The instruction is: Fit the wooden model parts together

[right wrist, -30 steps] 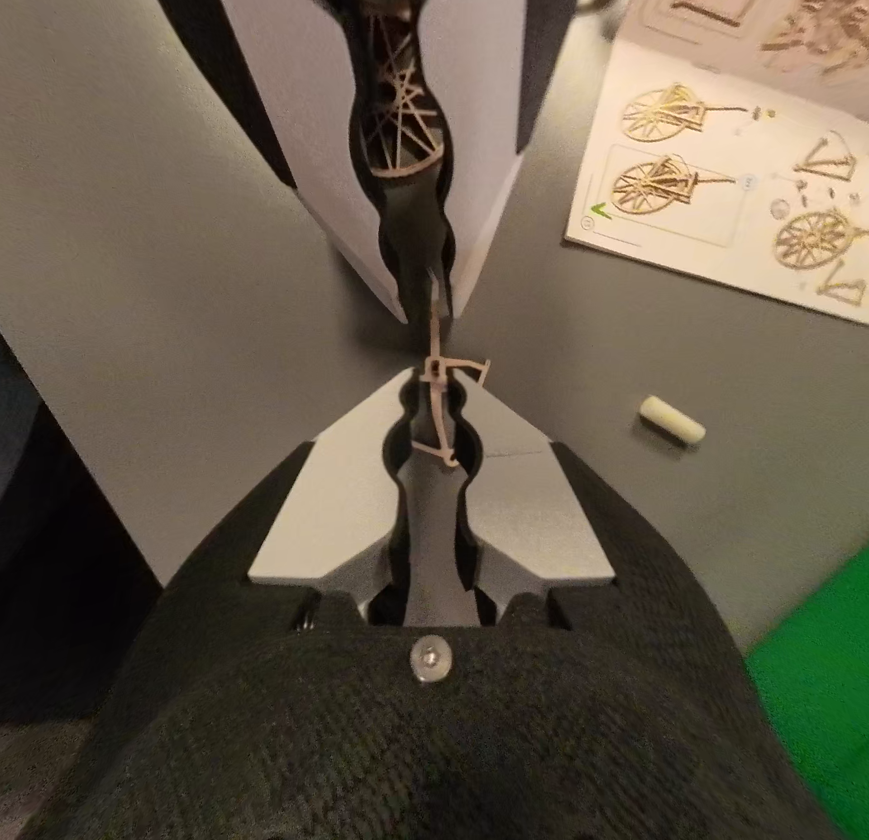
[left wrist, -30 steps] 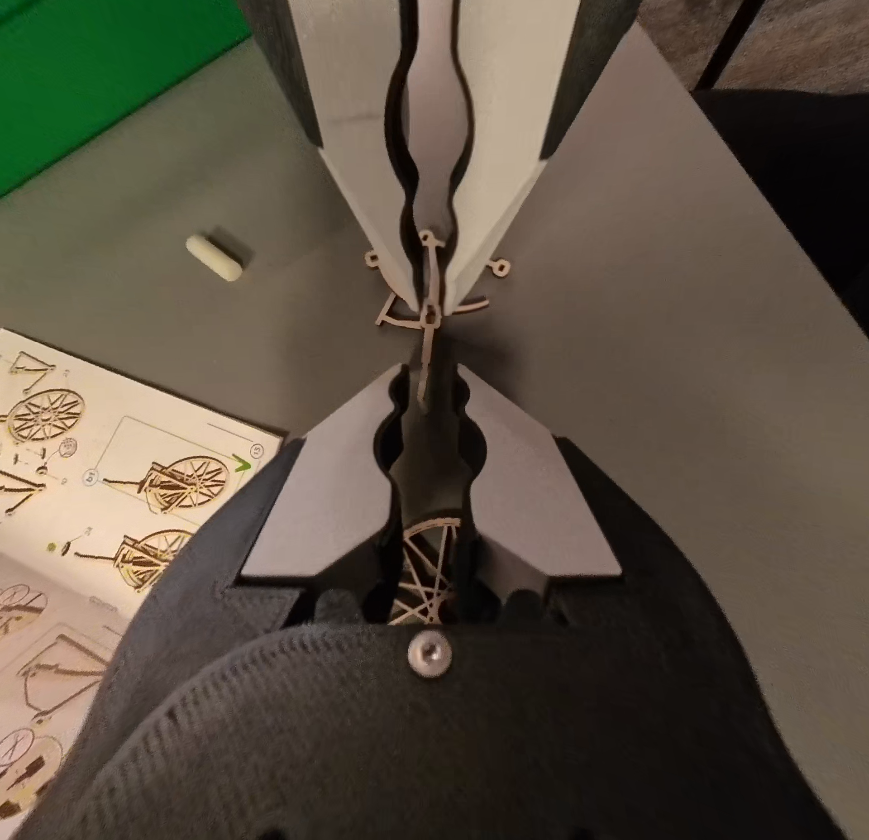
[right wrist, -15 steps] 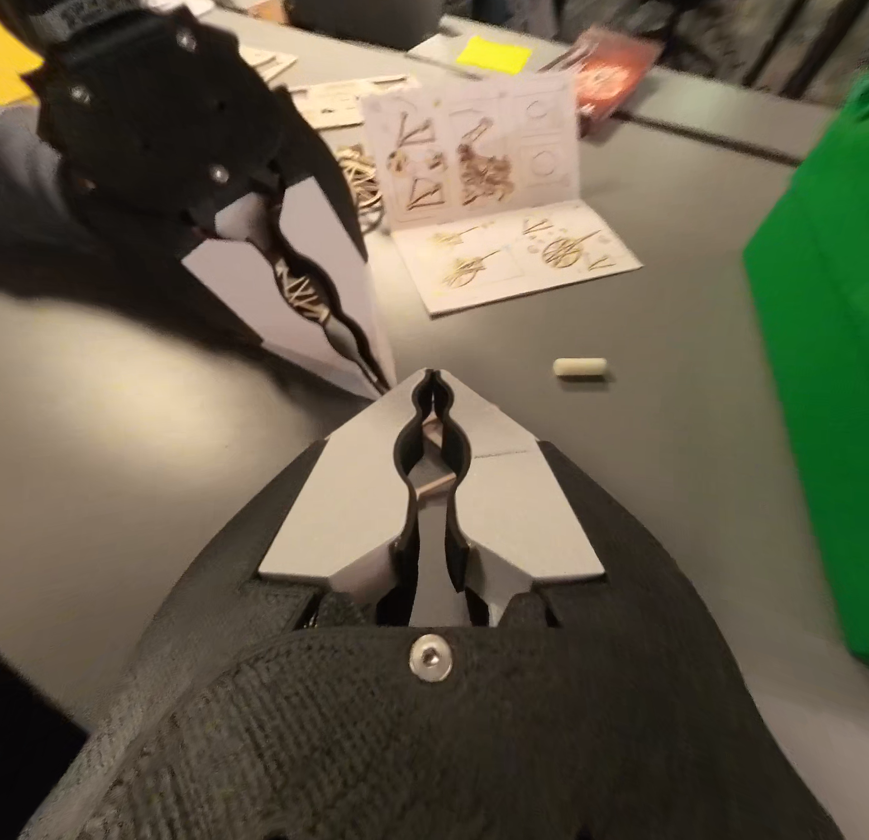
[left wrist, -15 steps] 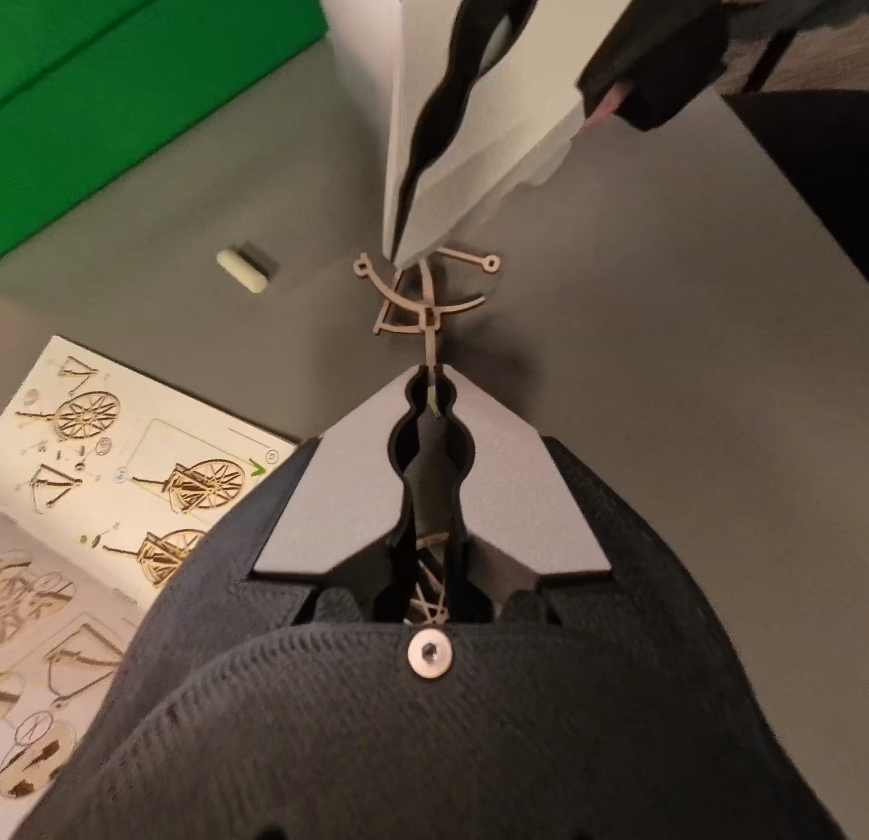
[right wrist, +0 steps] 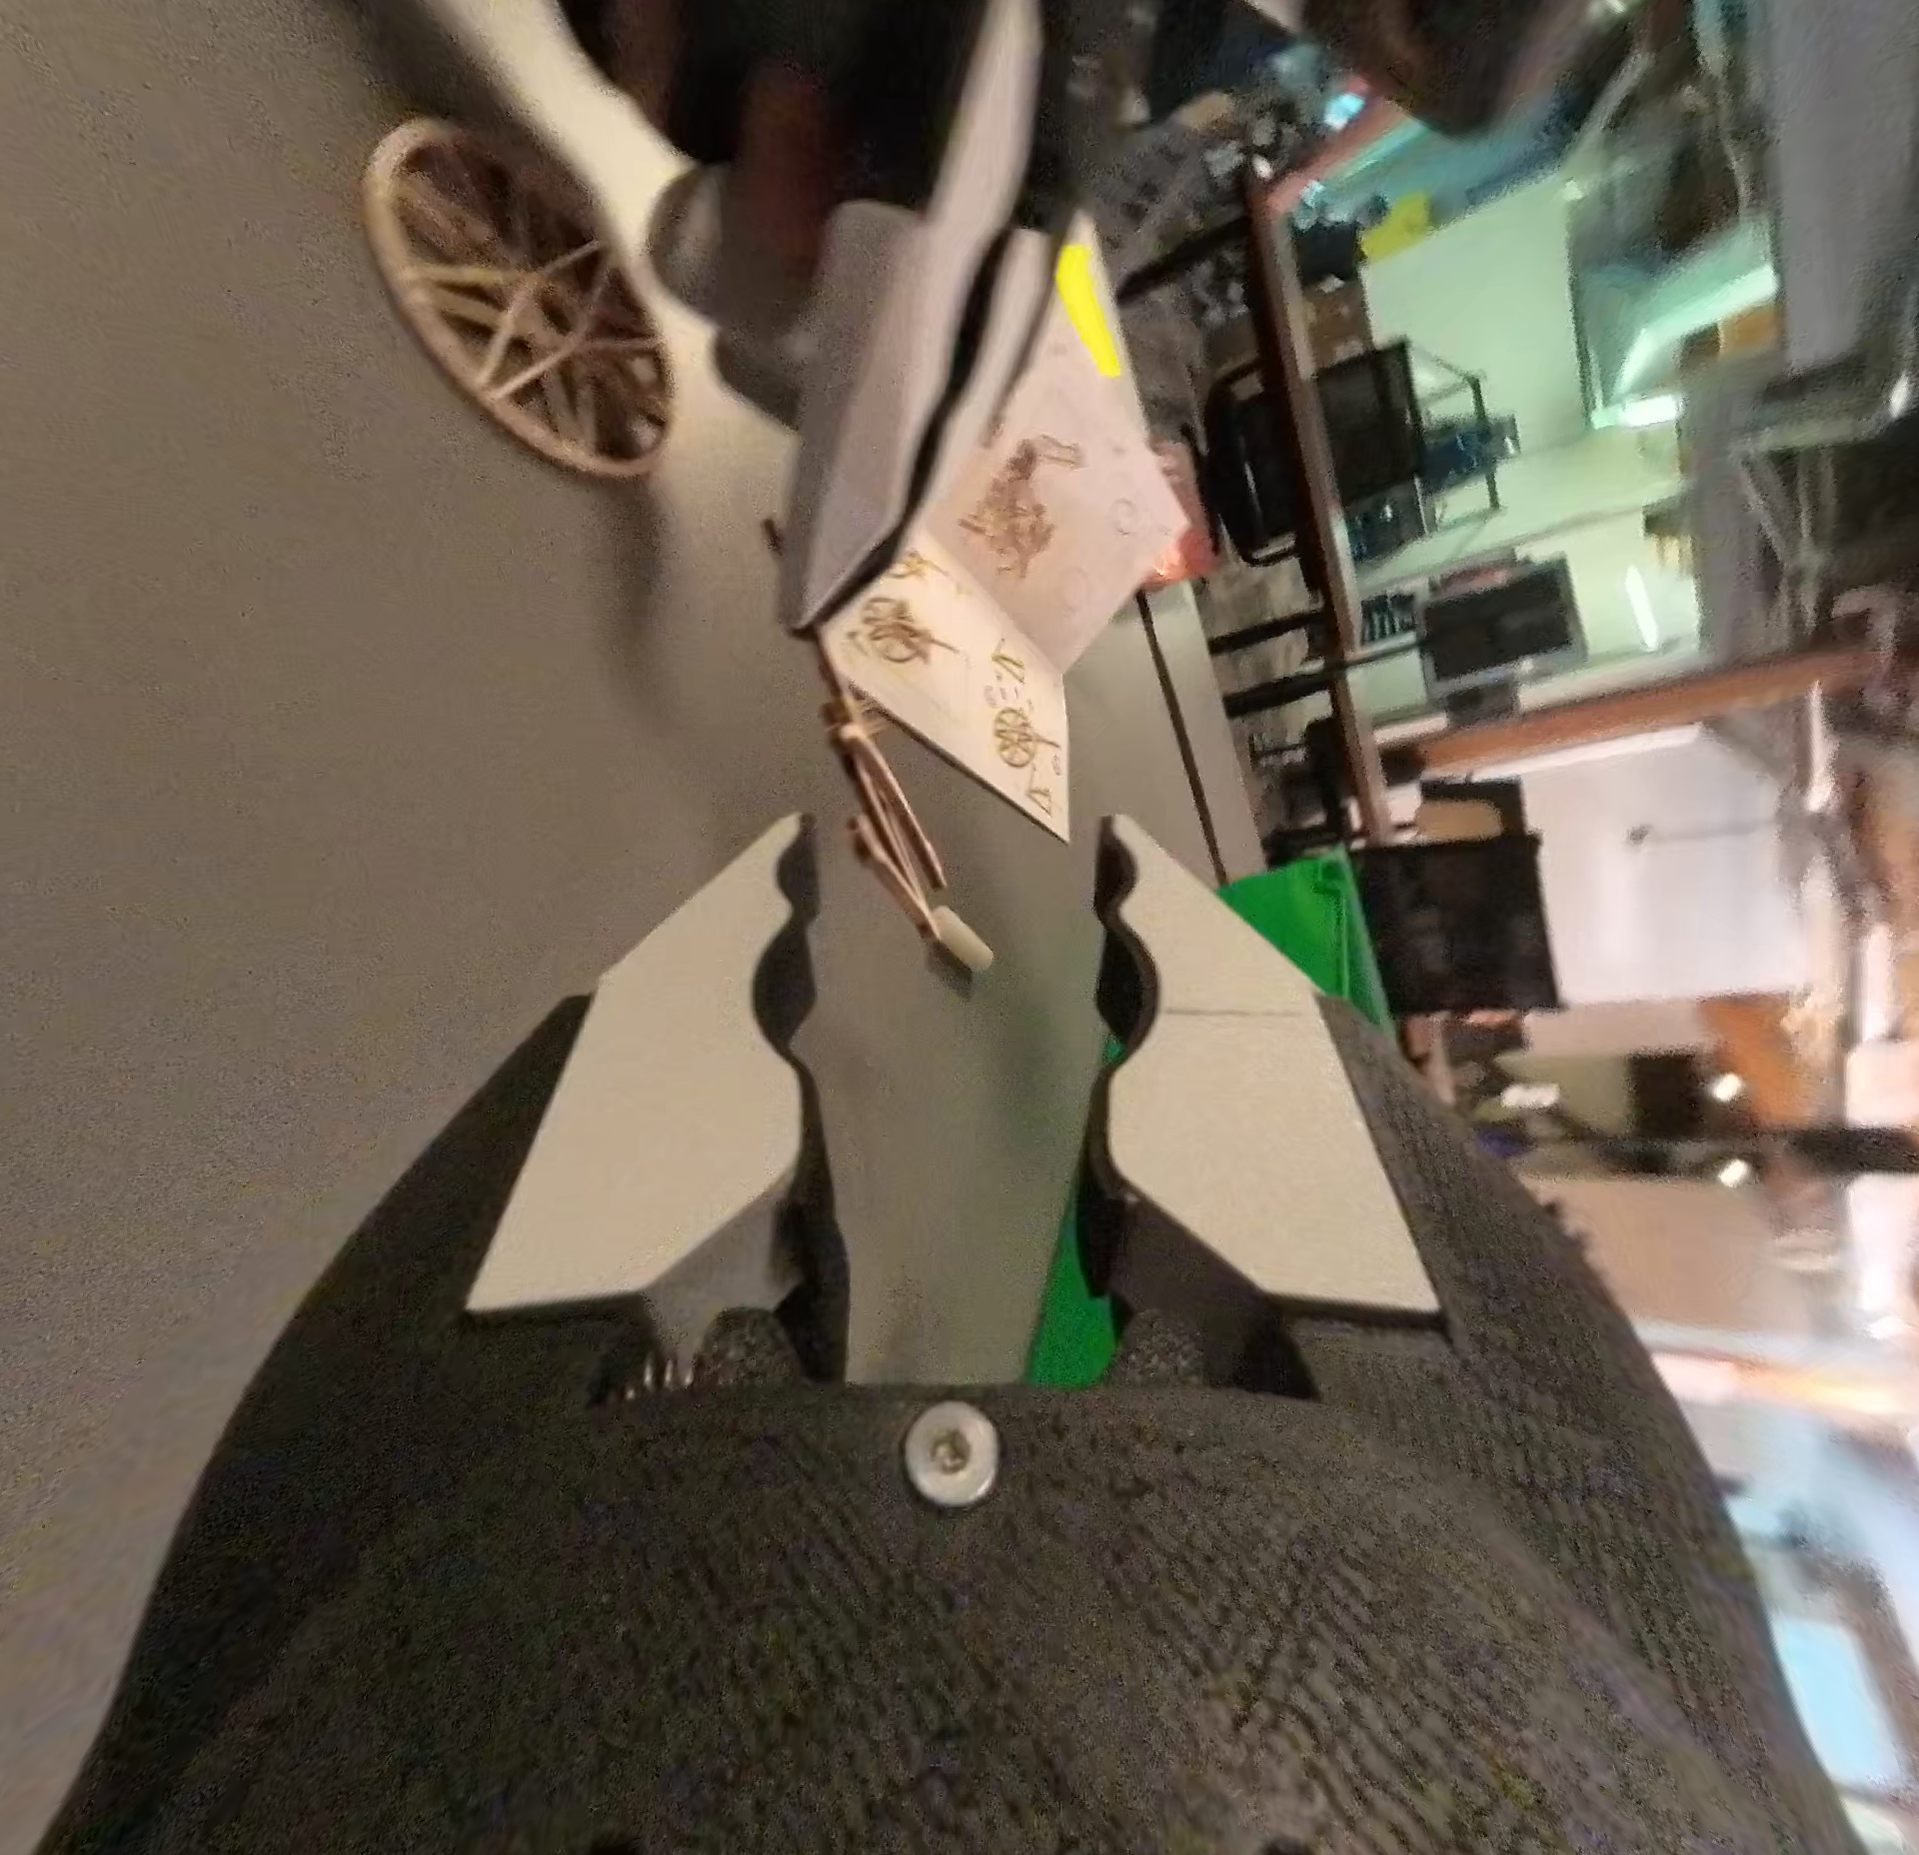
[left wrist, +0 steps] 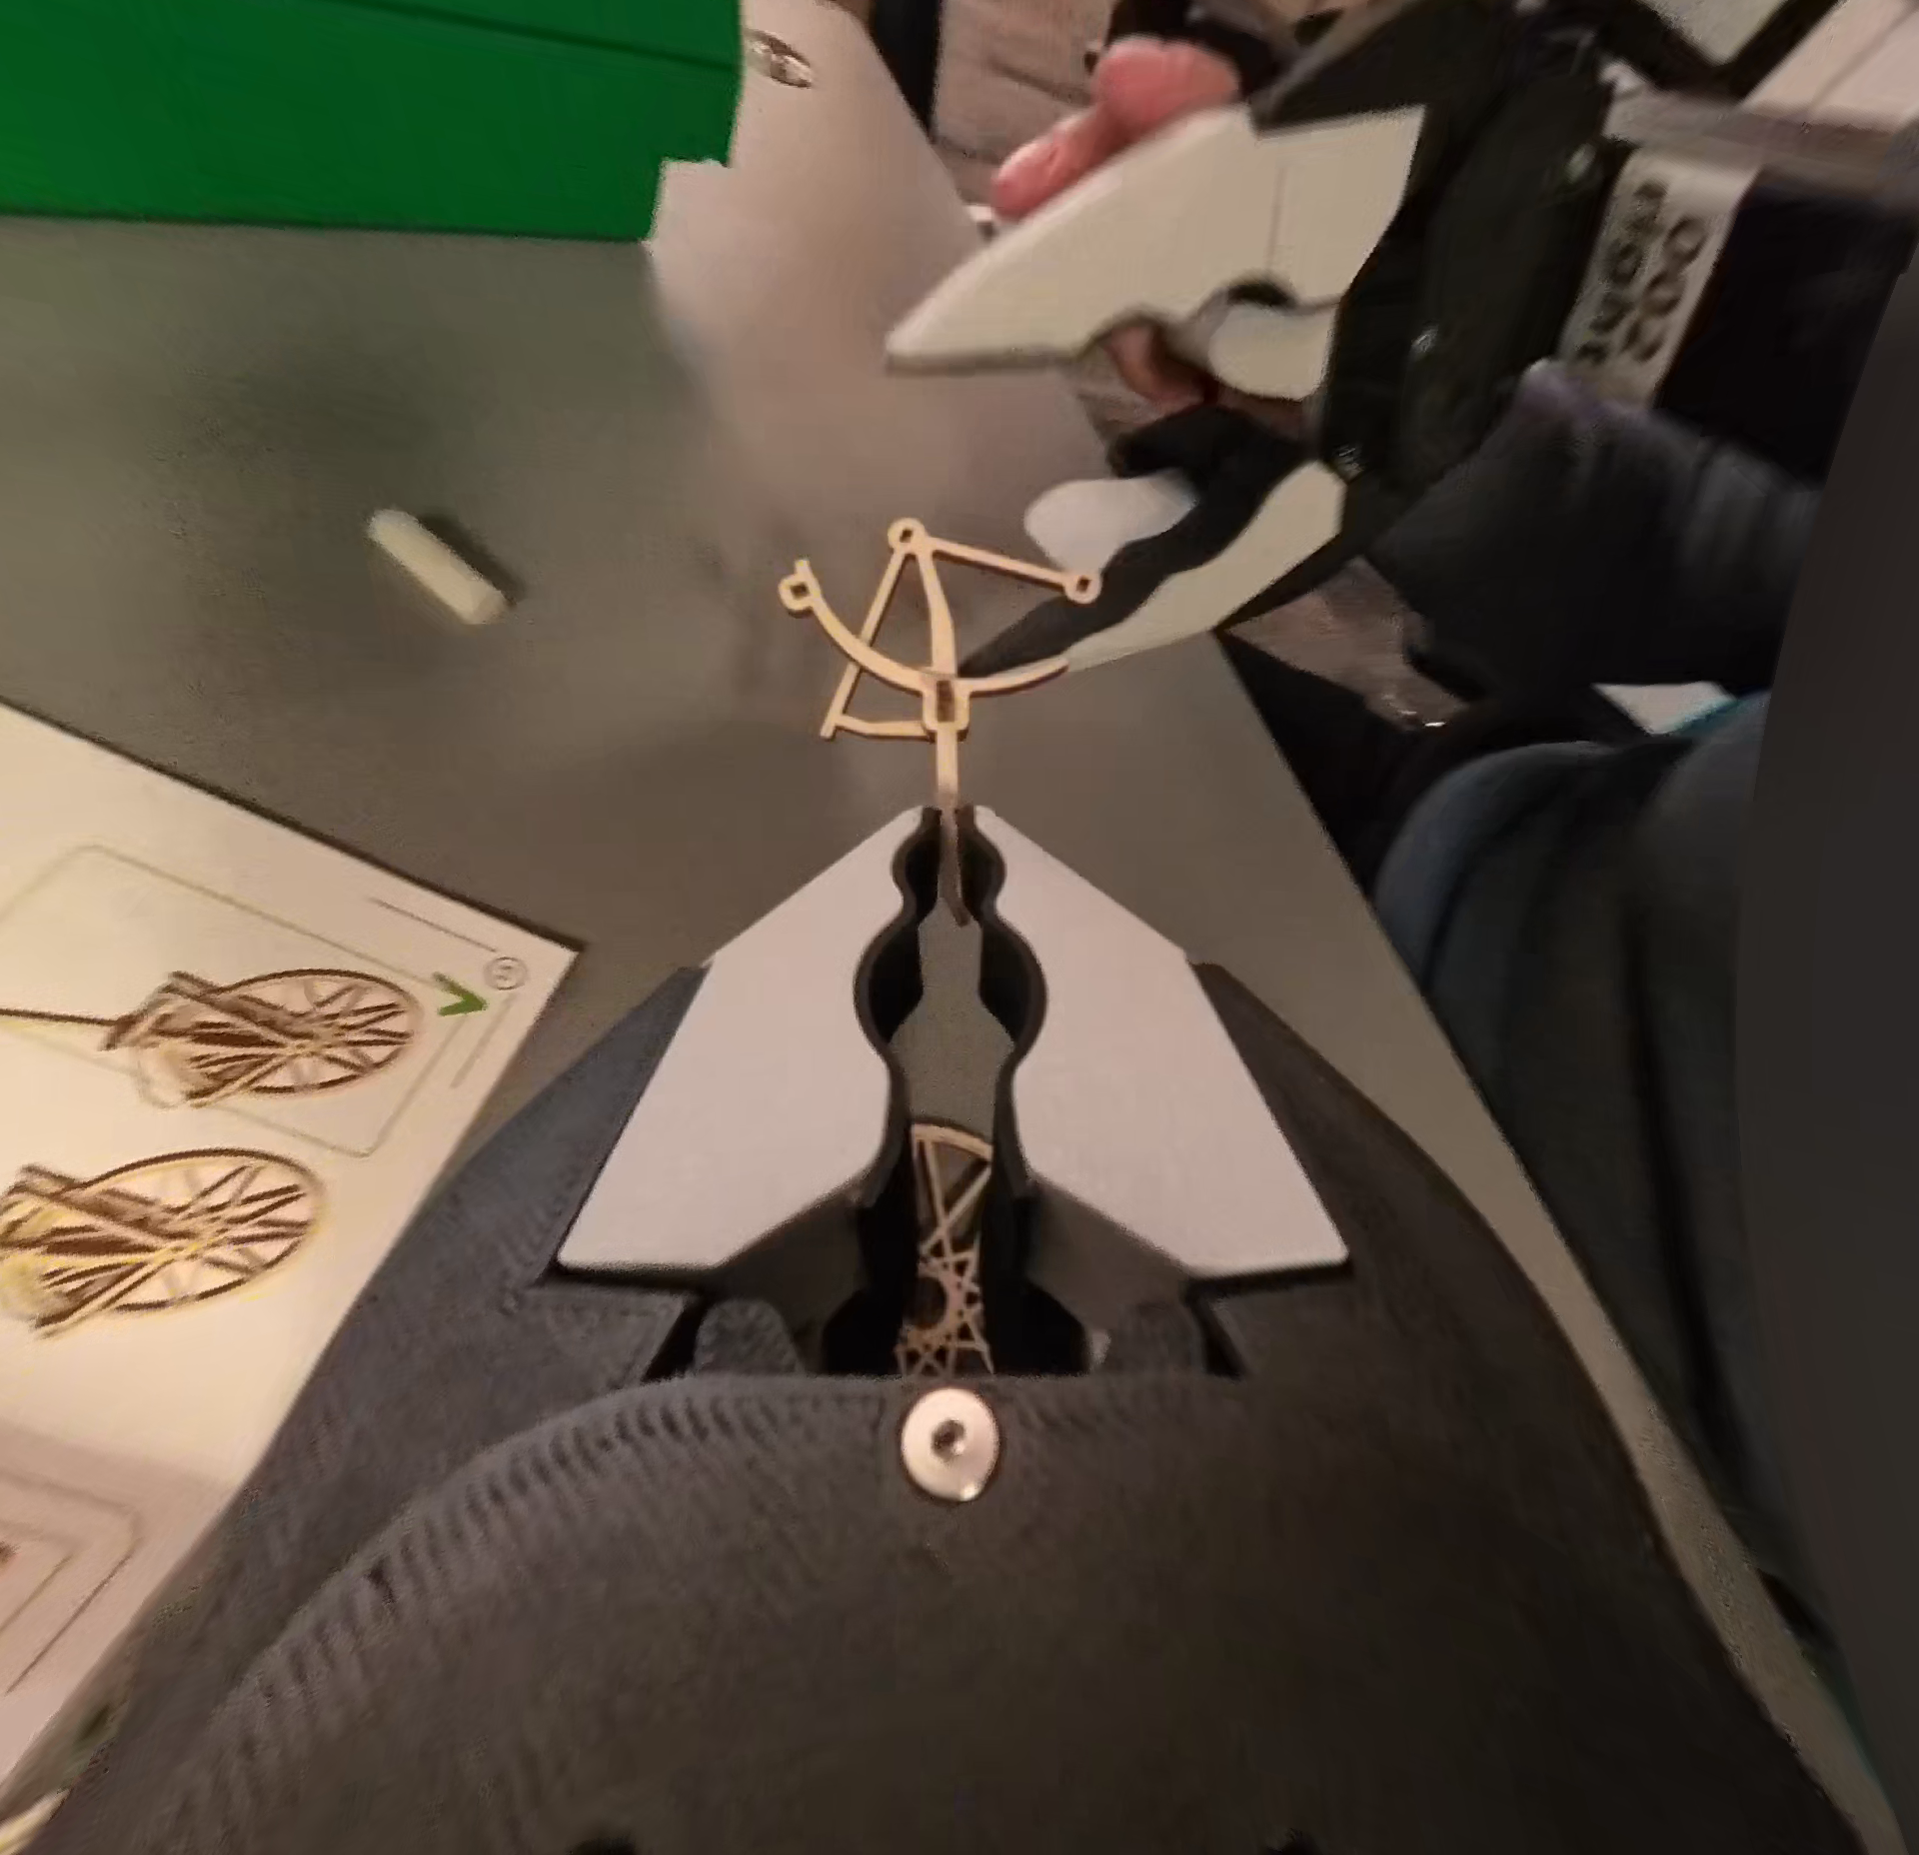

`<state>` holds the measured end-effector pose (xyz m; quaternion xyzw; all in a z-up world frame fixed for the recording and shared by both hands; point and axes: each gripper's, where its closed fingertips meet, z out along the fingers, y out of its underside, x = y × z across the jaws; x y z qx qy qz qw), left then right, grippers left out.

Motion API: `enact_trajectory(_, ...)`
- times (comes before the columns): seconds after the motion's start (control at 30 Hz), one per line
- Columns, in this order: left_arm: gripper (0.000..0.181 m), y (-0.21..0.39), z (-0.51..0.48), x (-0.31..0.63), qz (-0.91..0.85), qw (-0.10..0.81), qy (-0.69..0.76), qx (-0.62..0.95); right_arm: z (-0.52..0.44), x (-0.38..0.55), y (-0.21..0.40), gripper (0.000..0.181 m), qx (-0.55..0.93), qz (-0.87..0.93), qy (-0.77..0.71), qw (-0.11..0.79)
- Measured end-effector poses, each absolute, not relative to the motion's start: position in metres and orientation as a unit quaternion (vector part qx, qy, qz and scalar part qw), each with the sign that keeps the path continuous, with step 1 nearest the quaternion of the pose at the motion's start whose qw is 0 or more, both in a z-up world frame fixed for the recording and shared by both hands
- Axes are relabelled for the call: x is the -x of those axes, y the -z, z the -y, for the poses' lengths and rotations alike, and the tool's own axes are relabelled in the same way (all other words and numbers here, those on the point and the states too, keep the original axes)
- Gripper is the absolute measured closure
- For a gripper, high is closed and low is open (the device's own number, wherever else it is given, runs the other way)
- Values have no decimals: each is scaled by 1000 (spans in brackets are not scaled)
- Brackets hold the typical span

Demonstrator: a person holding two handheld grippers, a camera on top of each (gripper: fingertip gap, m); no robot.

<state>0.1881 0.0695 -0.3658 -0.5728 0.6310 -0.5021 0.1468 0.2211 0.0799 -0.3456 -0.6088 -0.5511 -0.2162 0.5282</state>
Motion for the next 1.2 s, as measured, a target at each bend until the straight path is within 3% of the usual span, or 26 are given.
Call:
enact_trajectory(0.07, 179, 363, -62, -185, -632, 119, 524, 559, -79, -217, 351, 147, 588, 586, 240, 503)
enact_trajectory(0.13, 179, 361, -60, -184, -629, 112, 532, 555, -77, -216, 355, 176, 593, 599, 231, 487)
enact_trajectory(0.23, 177, 353, -64, -187, -621, 140, 543, 548, -76, -218, 358, 181, 645, 571, 172, 478)
enact_trajectory(0.3, 137, 344, -67, -190, -628, 190, 537, 530, -76, -217, 353, 181, 692, 524, 92, 487)
enact_trajectory(0.37, 127, 337, -72, -192, -669, 296, 482, 482, -72, -214, 353, 181, 757, 462, -34, 461)
enact_trajectory(0.47, 133, 321, -76, -191, -717, 490, 335, 365, -63, -208, 350, 181, 816, 365, -232, 383)
enact_trajectory(0.67, 150, 331, -67, -194, -754, 603, 141, 218, -41, -199, 354, 181, 828, 270, -441, 219)
enact_trajectory(0.77, 153, 358, -66, -198, -783, 588, 79, 187, -29, -193, 361, 181, 813, 254, -499, 158)
enact_trajectory(0.87, 180, 376, -67, -200, -800, 567, 52, 187, -28, -195, 377, 181, 820, 248, -497, 137)
enact_trajectory(0.93, 181, 385, -68, -199, -817, 534, 57, 212, -36, -199, 385, 171, 833, 232, -478, 155)
enact_trajectory(1.07, 181, 404, -81, -196, -832, 434, 86, 335, -60, -228, 390, 146, 869, 233, -344, 267)
enact_trajectory(1.2, 181, 412, -81, -190, -815, 339, 162, 441, -67, -222, 360, 153, 796, 367, -171, 450)
